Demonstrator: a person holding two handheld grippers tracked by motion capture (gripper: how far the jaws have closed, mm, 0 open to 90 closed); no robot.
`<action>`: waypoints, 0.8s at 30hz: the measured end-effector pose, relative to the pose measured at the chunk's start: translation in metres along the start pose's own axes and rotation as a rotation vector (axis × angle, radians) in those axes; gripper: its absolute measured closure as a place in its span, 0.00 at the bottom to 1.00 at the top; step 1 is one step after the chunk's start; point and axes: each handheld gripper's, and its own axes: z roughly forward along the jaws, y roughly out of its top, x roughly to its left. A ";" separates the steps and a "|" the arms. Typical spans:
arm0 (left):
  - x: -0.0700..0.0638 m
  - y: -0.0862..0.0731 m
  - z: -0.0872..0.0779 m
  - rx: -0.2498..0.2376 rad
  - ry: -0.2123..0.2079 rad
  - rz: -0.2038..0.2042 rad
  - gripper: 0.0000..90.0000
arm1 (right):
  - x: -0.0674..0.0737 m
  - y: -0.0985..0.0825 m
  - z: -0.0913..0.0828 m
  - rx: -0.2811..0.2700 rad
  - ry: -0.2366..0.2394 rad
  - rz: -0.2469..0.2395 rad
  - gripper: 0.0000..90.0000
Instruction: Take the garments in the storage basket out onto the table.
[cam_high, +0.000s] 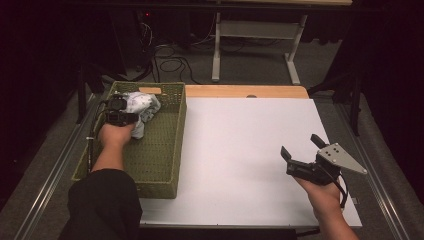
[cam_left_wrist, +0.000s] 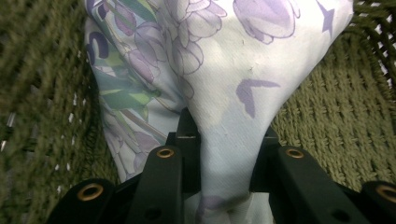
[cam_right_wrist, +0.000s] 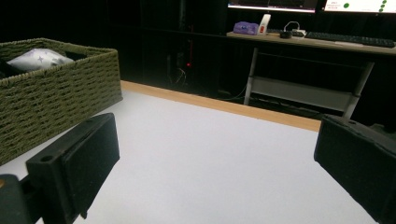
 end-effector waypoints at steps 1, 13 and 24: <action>0.000 0.001 -0.004 -0.013 -0.001 0.004 0.81 | 0.000 0.000 0.000 0.000 0.000 0.000 0.01; -0.002 0.005 -0.033 -0.097 -0.018 0.023 0.80 | 0.001 0.001 -0.001 -0.004 0.002 -0.009 0.01; -0.002 0.001 -0.063 -0.188 -0.032 0.045 0.80 | 0.004 0.002 -0.001 -0.006 0.001 -0.019 0.01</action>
